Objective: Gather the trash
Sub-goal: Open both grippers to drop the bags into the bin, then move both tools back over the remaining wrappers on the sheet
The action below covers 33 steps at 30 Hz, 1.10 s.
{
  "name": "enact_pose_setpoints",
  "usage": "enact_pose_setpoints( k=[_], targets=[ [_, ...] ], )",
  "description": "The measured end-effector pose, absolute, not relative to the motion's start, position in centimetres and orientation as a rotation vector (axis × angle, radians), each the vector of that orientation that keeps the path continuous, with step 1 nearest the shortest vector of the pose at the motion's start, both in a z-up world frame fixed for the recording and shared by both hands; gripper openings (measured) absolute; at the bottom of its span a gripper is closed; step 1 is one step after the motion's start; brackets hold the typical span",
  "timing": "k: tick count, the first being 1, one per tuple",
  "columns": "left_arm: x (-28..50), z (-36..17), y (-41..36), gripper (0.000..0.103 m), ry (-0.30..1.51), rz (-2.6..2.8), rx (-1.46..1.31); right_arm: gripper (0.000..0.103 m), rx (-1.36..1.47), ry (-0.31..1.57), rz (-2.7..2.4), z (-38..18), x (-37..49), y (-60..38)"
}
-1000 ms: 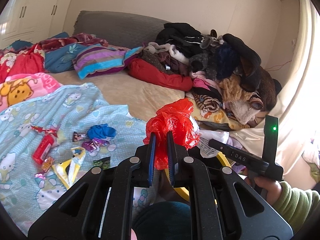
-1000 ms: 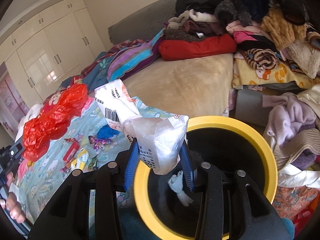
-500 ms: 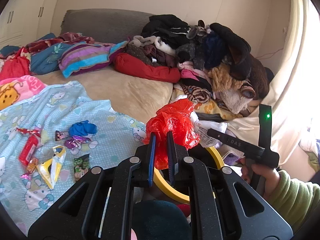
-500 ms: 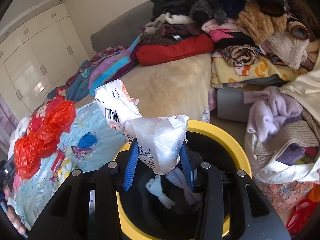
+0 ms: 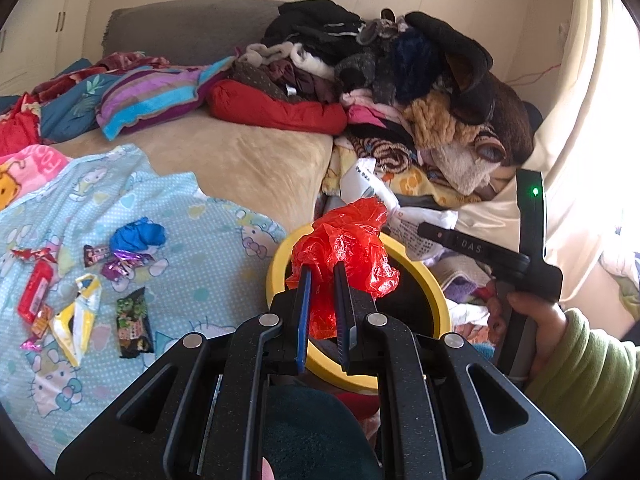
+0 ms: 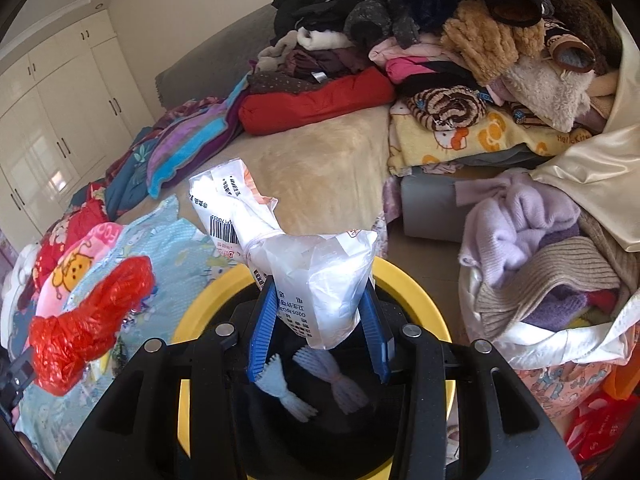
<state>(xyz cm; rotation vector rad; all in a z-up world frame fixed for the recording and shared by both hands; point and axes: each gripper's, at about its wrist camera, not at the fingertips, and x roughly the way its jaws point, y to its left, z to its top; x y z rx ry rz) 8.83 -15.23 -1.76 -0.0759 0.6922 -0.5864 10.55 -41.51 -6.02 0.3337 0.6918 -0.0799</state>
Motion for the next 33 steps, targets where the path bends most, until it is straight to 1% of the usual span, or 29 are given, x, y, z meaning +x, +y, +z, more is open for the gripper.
enact_pose_setpoints(
  k=[12, 15, 16, 17, 18, 19, 21, 23, 24, 25, 26, 28, 33],
  targets=[
    [10.1, -6.3, -19.0, 0.007, 0.814, -0.599, 0.008, 0.039, 0.344, 0.774, -0.076, -8.4, 11.3, -42.7],
    [10.5, -7.3, -19.9, 0.007, 0.842, -0.604, 0.017, 0.043, 0.367, 0.791, -0.068, -8.9, 11.4, -42.9],
    [10.6, -7.6, -20.2, 0.009, 0.849, -0.601, 0.022, 0.046, 0.375, 0.792, -0.063, -8.9, 11.5, -43.0],
    [10.7, -7.8, -20.4, 0.013, 0.854, -0.599, 0.021, 0.048, 0.381, 0.792, -0.060, -9.0, 11.5, -43.1],
    [10.8, -7.9, -20.4, 0.025, 0.857, -0.598, 0.012, 0.056, 0.386, 0.793, -0.056, -9.0, 11.5, -43.1],
    [10.8, -7.9, -20.4, 0.045, 0.857, -0.593, 0.005, 0.064, 0.394, 0.790, -0.061, -9.0, 11.5, -43.2],
    [10.7, -7.8, -20.0, 0.063, 0.847, -0.581, -0.021, 0.070, 0.407, 0.783, -0.065, -8.9, 11.4, -43.3],
    [10.6, -7.4, -19.5, 0.071, 0.830, -0.567, -0.038, 0.071, 0.395, 0.783, -0.074, -8.8, 11.4, -43.1],
    [10.5, -7.2, -19.2, 0.080, 0.820, -0.557, -0.042, 0.071, 0.388, 0.782, -0.072, -8.7, 11.4, -42.8],
    [10.5, -6.9, -18.9, 0.084, 0.807, -0.548, -0.049, 0.072, 0.386, 0.780, -0.070, -8.7, 11.4, -42.7],
    [10.4, -6.6, -18.5, 0.085, 0.796, -0.540, -0.057, 0.073, 0.385, 0.777, -0.069, -8.6, 11.4, -42.5],
    [10.4, -6.2, -17.9, 0.091, 0.779, -0.515, -0.065, 0.073, 0.374, 0.770, -0.056, -8.3, 11.3, -41.8],
    [10.4, -5.2, -15.9, 0.092, 0.742, -0.463, -0.094, 0.073, 0.344, 0.747, -0.019, -7.3, 11.1, -39.7]
  ],
)
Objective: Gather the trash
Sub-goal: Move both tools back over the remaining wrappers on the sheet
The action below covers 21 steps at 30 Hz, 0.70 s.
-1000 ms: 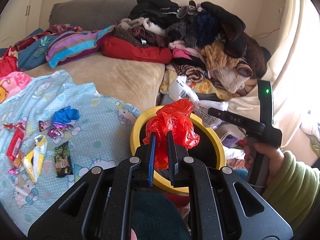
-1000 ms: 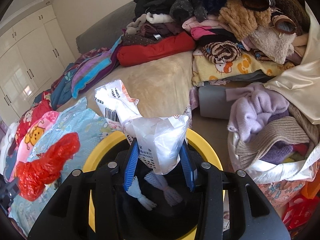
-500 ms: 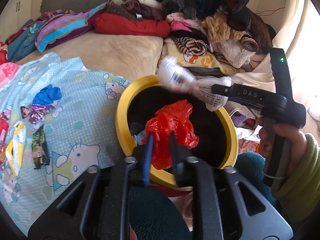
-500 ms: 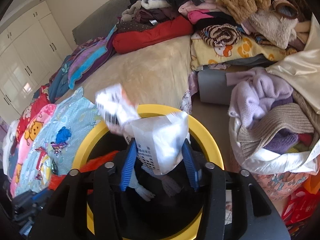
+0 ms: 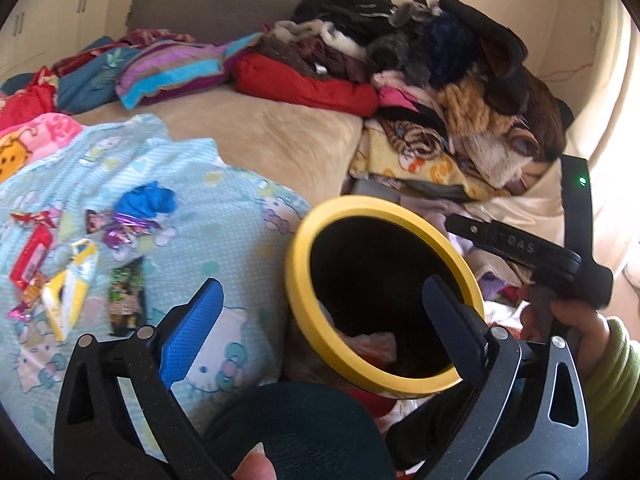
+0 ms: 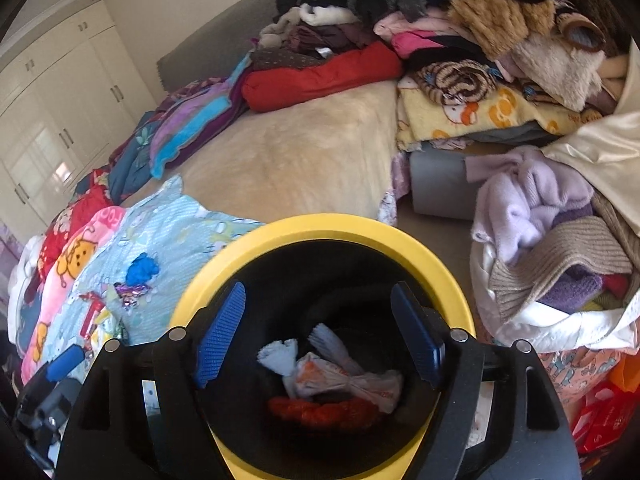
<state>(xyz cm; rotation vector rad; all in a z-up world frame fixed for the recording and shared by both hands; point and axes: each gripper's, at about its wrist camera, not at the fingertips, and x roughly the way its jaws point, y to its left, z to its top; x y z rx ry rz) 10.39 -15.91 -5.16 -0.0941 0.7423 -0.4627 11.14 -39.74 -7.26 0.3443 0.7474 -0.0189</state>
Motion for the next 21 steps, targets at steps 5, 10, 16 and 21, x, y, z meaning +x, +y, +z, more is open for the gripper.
enact_pose_setpoints(
  k=[5, 10, 16, 21],
  targets=[
    [10.4, -4.2, -14.0, 0.092, 0.706, -0.422, -0.115, 0.074, 0.314, 0.722, 0.030, -6.0, 10.9, -37.6],
    [10.3, -3.4, -12.1, 0.092, 0.677, -0.376, -0.129, 0.078, 0.284, 0.699, 0.075, -4.9, 10.7, -35.4],
    [10.5, -2.7, -9.5, 0.092, 0.646, -0.320, -0.151, 0.079, 0.259, 0.683, 0.123, -4.3, 10.4, -32.9],
    [10.4, -2.3, -7.6, 0.092, 0.623, -0.279, -0.173, 0.079, 0.235, 0.684, 0.162, -4.1, 10.5, -30.7]
  ],
)
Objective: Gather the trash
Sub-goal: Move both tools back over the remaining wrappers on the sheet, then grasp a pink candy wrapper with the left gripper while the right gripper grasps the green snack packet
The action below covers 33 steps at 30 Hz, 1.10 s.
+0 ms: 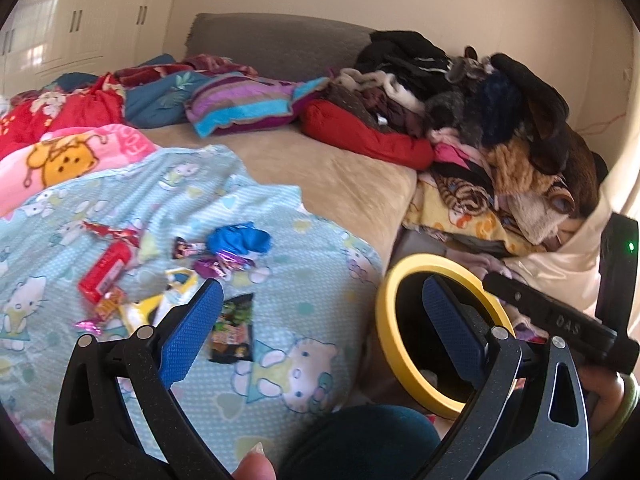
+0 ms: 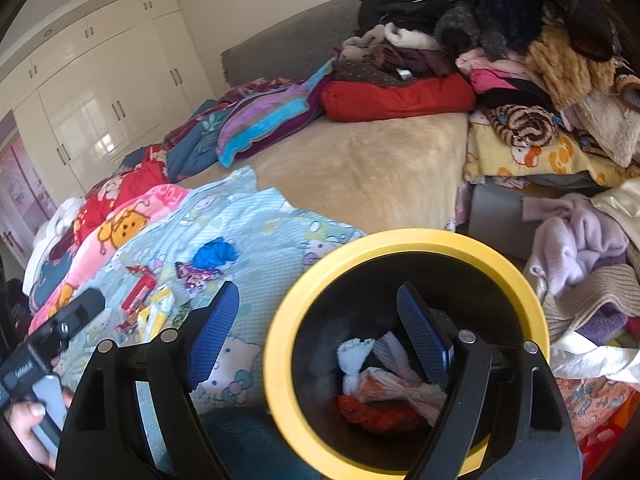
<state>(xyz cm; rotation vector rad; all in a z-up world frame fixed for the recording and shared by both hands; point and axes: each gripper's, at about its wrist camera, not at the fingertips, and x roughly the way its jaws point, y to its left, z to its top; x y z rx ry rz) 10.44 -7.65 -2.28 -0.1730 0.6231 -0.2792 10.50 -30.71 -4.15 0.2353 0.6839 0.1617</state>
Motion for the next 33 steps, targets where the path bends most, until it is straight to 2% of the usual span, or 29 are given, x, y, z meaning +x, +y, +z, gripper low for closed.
enact_pose_setpoints(
  k=[20, 33],
  targets=[
    [10.7, -1.7, 0.0, 0.092, 0.575, -0.132, -0.262, 0.079, 0.129, 0.704, 0.334, -4.2, 11.7, -21.5],
    [11.3, -4.1, 6.7, 0.092, 0.621, 0.025, -0.315, 0.079, 0.032, 0.801, 0.436, -6.7, 14.8, -13.8]
  ],
)
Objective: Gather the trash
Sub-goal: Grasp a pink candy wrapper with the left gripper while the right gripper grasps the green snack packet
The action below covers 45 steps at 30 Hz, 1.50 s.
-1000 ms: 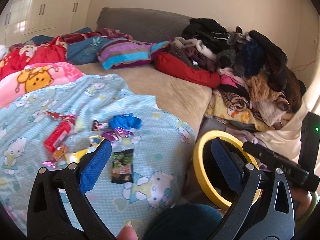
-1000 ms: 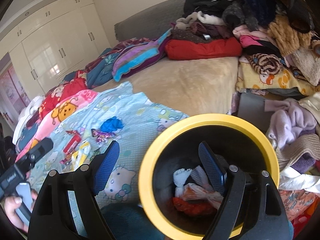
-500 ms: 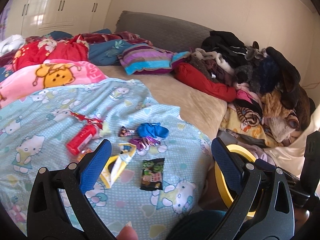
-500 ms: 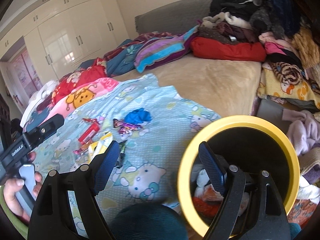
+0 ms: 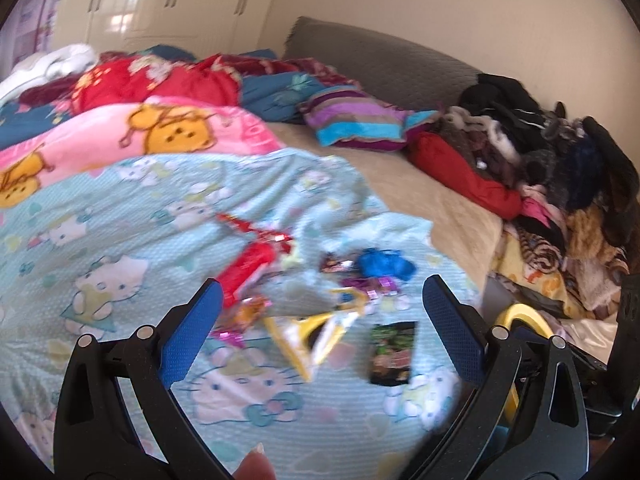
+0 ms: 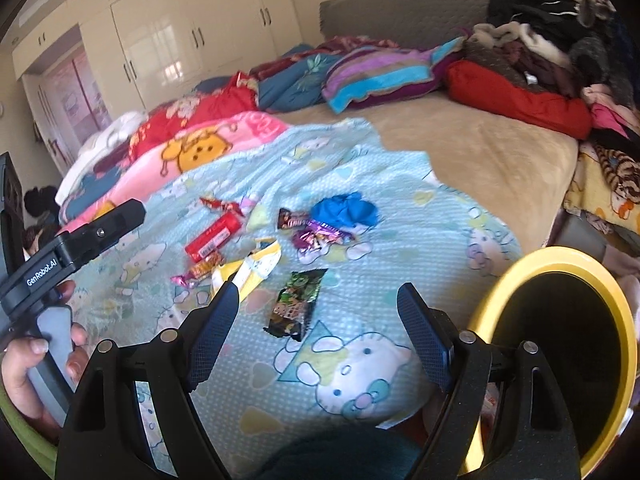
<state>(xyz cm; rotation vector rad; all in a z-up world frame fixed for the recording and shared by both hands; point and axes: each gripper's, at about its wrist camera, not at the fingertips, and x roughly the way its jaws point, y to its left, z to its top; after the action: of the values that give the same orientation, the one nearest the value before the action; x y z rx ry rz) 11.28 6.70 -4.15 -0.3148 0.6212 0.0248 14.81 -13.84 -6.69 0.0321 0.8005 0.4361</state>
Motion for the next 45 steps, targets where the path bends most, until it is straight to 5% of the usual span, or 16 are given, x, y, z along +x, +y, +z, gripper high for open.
enact_pose_setpoints(
  k=[8, 20, 27, 29, 45],
  targets=[
    [11.9, -8.0, 10.6, 0.091, 0.719, 0.089, -0.363, 0.076, 0.009, 0.934, 0.423, -9.7, 18.0, -10.9],
    [13.7, -13.8, 12.1, 0.061, 0.845, 0.074, -0.467, 0.061, 0.035, 1.076, 0.396, -13.6, 21.3, -8.9],
    [14.4, -15.2, 11.9, 0.031, 0.862, 0.062, -0.513, 0.009, 0.077, 1.130, 0.439, -14.8, 21.8, -8.7],
    [14.4, -15.3, 11.8, 0.021, 0.867, 0.060, -0.514, 0.009, 0.082, 1.109, 0.458, -14.4, 21.5, -8.7],
    [12.7, -10.4, 10.7, 0.019, 0.759, 0.032, -0.439, 0.007, 0.084, 0.971, 0.463, -11.1, 18.6, -10.3]
  ],
)
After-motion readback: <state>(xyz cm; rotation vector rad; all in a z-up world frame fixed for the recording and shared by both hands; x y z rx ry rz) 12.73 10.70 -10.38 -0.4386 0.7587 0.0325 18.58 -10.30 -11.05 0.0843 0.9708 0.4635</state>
